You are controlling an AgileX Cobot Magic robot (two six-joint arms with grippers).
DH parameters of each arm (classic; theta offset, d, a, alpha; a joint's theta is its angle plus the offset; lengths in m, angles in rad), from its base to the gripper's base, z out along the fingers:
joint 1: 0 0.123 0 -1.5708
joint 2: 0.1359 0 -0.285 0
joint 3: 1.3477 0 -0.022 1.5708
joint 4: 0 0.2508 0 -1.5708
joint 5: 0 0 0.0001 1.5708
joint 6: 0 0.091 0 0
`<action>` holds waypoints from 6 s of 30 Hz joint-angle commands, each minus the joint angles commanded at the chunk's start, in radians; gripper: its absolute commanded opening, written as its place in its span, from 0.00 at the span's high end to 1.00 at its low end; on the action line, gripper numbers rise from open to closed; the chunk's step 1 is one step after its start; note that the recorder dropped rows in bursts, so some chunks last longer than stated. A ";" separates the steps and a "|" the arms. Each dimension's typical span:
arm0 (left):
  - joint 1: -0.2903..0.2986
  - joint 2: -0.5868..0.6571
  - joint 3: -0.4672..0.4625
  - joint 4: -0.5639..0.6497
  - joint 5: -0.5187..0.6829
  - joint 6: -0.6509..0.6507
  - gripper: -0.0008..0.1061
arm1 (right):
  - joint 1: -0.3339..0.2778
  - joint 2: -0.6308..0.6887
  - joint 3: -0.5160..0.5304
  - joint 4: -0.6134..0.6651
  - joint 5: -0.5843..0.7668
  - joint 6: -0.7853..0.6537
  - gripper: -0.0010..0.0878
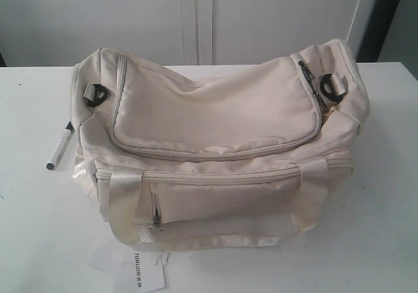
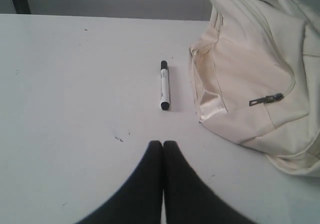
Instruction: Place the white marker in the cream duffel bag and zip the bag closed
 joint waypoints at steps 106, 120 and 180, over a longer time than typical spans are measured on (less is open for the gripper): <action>0.000 0.000 0.000 0.000 0.063 -0.079 0.96 | 0.000 1.676 -1.227 0.247 0.773 -0.618 0.99; 0.000 0.000 0.000 -0.007 -0.263 -0.282 0.96 | 0.000 1.676 -1.227 0.259 0.752 -0.616 0.99; -0.169 0.832 -0.716 -0.590 0.330 0.806 0.99 | 0.000 1.676 -1.227 0.259 0.747 -0.614 0.99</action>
